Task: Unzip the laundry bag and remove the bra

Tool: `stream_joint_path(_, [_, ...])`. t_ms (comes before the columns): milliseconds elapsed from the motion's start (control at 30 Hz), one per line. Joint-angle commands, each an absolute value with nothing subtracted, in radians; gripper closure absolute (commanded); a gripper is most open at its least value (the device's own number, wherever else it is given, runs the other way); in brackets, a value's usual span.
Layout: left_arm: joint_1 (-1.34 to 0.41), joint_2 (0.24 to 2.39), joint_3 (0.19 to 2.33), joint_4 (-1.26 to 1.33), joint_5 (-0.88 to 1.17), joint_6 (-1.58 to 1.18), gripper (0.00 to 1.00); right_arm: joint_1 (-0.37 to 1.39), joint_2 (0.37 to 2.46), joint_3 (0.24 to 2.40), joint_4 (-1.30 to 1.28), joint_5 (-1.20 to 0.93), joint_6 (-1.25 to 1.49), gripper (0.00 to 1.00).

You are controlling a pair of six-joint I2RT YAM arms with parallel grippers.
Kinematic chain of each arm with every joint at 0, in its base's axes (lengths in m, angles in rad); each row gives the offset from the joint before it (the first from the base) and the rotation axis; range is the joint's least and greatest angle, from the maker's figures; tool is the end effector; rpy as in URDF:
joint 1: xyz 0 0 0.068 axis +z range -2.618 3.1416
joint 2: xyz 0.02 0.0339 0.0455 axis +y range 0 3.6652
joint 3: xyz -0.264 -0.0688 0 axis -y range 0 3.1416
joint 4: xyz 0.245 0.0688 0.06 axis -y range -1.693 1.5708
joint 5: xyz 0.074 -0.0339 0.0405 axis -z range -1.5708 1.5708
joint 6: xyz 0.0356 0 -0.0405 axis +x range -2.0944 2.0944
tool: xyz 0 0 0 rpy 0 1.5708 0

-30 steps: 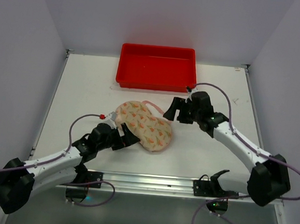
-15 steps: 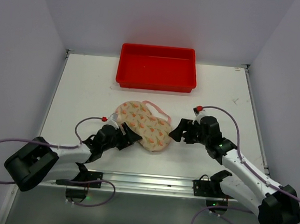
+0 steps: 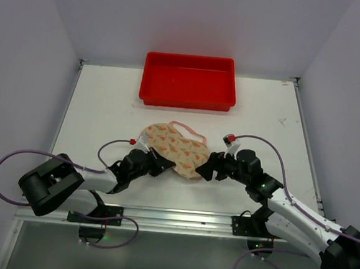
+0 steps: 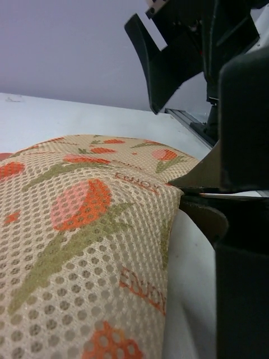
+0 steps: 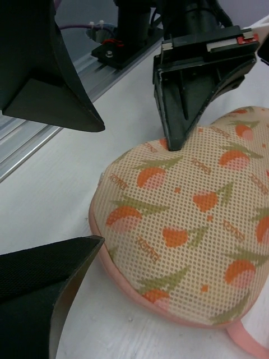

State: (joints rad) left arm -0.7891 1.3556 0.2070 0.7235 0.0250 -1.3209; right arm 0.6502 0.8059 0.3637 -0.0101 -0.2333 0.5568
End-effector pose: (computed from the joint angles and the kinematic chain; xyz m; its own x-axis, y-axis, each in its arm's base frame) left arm 0.1534 -0.1558 0.1273 -0.7749 -0.5943 -0.2153 -0.1021 0.4538 -0.8852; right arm 0.1399 0.1167 0.2059 -0.6940 0.1181 -0.7102 -0.4567 0.6904 0.5611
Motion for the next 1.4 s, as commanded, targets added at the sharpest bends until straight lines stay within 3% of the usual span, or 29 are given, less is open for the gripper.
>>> stream_joint_path(0, [-0.807,1.292,0.229,0.752,-0.086,-1.417,1.0,0.719,0.828,0.357,0.081,-0.163,0.557,0.24])
stream_joint_path(233, [-0.818,1.125,0.225,0.516,-0.267,-1.598,1.0,0.937,0.971,0.44,0.095,0.027,0.592,0.3])
stream_joint_path(467, [-0.824,1.025,0.261,0.376,-0.321,-1.595,1.0,1.066,1.16,0.568,0.051,0.192,0.626,0.37])
stream_joint_path(633, [-0.824,0.997,0.25,0.354,-0.328,-1.612,1.0,1.066,1.221,0.568,0.155,0.216,0.669,0.44])
stream_joint_path(1367, [-0.824,0.942,0.224,0.357,-0.307,-1.614,1.0,0.991,1.273,0.437,0.466,0.157,0.735,0.44])
